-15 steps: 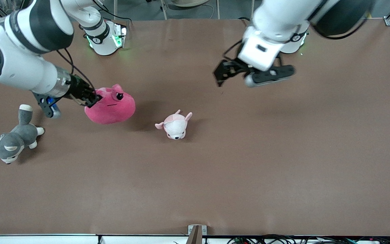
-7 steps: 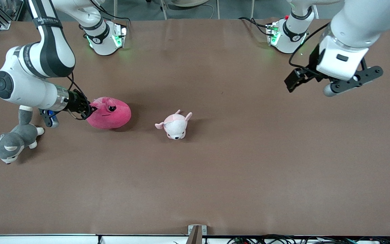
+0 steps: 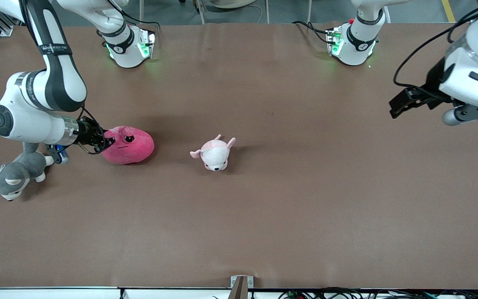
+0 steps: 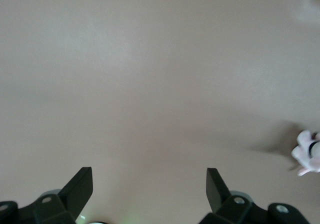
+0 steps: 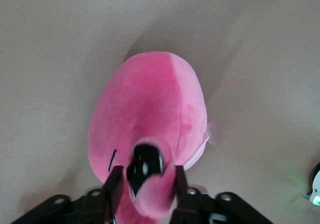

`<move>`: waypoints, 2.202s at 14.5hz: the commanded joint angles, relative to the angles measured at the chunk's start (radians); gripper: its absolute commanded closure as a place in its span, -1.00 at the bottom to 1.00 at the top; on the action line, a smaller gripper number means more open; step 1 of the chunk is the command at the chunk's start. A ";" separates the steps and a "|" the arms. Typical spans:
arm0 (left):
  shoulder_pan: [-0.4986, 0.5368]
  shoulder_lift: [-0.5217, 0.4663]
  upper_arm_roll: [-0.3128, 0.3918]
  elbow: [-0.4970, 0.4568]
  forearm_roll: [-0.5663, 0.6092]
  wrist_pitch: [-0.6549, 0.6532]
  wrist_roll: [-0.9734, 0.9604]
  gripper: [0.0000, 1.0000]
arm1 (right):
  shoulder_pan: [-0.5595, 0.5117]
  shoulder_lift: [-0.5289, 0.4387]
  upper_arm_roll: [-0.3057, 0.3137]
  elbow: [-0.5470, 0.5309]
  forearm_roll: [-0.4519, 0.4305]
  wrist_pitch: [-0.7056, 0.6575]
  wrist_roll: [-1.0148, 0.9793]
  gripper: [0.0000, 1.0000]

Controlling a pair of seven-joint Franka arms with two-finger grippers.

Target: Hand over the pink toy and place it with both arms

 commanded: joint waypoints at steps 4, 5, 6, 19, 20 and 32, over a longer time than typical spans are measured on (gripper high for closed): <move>0.142 -0.045 -0.010 -0.034 -0.004 -0.022 0.288 -1.00 | -0.051 -0.019 0.016 0.099 -0.056 -0.061 -0.318 -1.00; 0.166 -0.063 -0.010 -0.057 -0.011 -0.015 0.315 -1.00 | -0.062 -0.019 0.018 0.147 -0.094 -0.096 -0.378 -1.00; 0.179 -0.082 -0.008 -0.086 -0.028 -0.001 0.337 -1.00 | -0.063 -0.018 0.018 0.190 -0.122 -0.125 -0.434 -1.00; 0.222 -0.165 -0.011 -0.203 -0.073 0.079 0.385 -1.00 | -0.149 -0.018 0.018 0.552 -0.257 -0.363 -0.977 -1.00; 0.220 -0.162 -0.011 -0.185 -0.071 0.079 0.385 -1.00 | -0.151 -0.016 0.018 0.573 -0.260 -0.368 -0.976 -1.00; 0.223 -0.142 -0.010 -0.158 -0.070 0.079 0.383 -1.00 | -0.086 -0.059 0.027 0.583 -0.260 -0.491 -0.870 -1.00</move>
